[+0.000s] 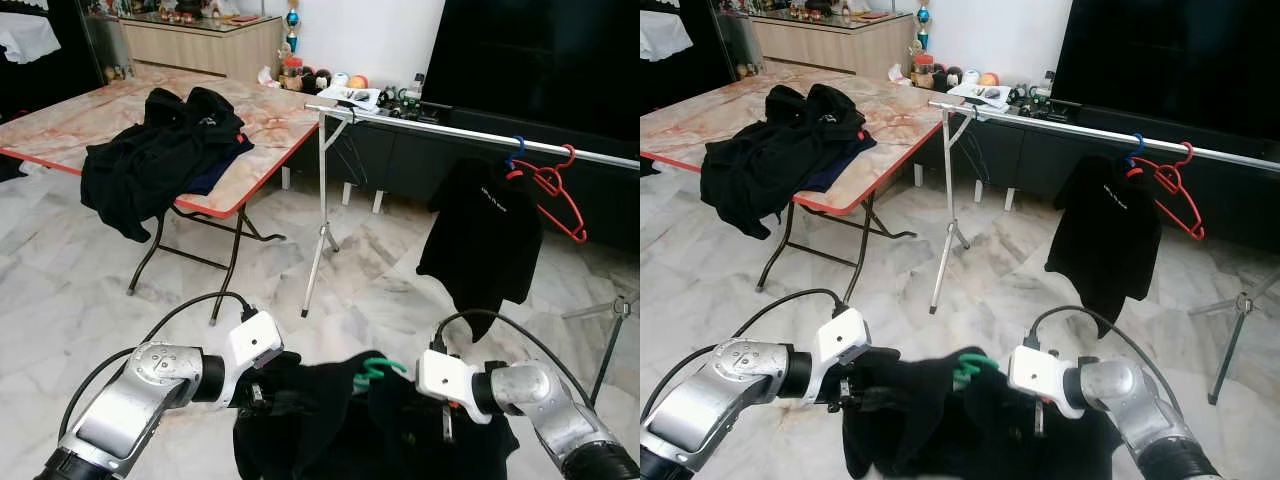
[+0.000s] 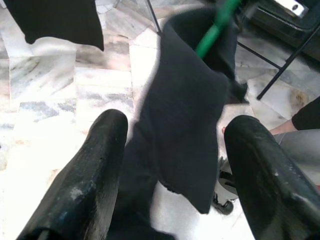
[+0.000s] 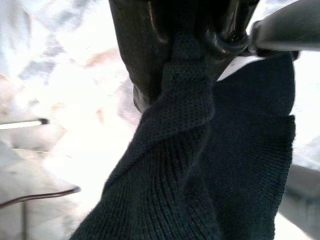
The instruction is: Hang hanger
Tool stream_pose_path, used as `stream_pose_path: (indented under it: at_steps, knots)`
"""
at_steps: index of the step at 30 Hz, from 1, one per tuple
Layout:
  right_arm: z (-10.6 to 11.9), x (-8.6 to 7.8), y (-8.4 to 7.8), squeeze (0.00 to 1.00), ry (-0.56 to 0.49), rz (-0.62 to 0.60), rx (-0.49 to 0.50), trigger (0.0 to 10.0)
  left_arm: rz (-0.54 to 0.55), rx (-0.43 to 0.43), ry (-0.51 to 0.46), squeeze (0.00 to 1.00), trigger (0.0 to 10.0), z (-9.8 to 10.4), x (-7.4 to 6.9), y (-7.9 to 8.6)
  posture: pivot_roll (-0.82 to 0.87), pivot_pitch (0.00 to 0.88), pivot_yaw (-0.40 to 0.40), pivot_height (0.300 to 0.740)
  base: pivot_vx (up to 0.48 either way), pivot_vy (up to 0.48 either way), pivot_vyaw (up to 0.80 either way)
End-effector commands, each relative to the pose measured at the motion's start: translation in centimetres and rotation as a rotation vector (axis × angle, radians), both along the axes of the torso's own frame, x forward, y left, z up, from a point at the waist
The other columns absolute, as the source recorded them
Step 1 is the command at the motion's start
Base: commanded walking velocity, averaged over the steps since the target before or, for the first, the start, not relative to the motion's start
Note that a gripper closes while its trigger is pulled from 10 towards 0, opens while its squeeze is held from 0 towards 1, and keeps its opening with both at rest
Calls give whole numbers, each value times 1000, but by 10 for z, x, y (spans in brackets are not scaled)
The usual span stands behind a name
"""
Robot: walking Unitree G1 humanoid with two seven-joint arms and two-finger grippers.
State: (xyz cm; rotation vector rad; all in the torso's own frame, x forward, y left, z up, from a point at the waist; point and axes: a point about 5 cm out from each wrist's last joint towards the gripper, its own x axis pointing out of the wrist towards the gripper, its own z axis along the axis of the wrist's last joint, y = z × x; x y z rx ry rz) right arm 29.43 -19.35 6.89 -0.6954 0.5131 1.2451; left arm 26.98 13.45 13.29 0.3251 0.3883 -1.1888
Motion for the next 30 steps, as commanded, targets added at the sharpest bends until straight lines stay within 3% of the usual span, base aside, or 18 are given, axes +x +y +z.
stream_pose_path:
  at_steps: [1, 12, 13, 14, 28, 30]
  knots:
    - [12, 0, 8, 0, -28, 58, 65, 10000, -37, -11, -4, 1000, 10000, 2, 3, -5, 109, 0, -42, 740, 0, 0, 0]
    - [19, -7, 14, 0, -4, 136, 112, 10000, -93, 3, 9, 1000, 10000, -2, 4, -13, 105, 0, -37, 740, 0, 0, 0]
    - [20, -7, 15, 0, -2, 144, 118, 10000, -109, 13, 16, 651, 10000, -4, 3, -15, 103, 0, -36, 740, 0, 0, 0]
    - [21, -8, 16, 0, -2, 152, 125, 10000, -125, 24, 29, 0, 10000, -6, 1, -17, 101, 0, -33, 740, 0, 0, 0]
    - [34, -8, 30, 0, -28, 199, 183, 10000, -169, 27, 31, 0, 10000, -12, 0, -34, 94, 0, -27, 740, 0, 0, 0]
    - [36, -7, 33, 0, -37, 206, 193, 10000, -163, 16, 25, 0, 8353, -10, 1, -38, 94, 0, -27, 740, 0, 0, 0]
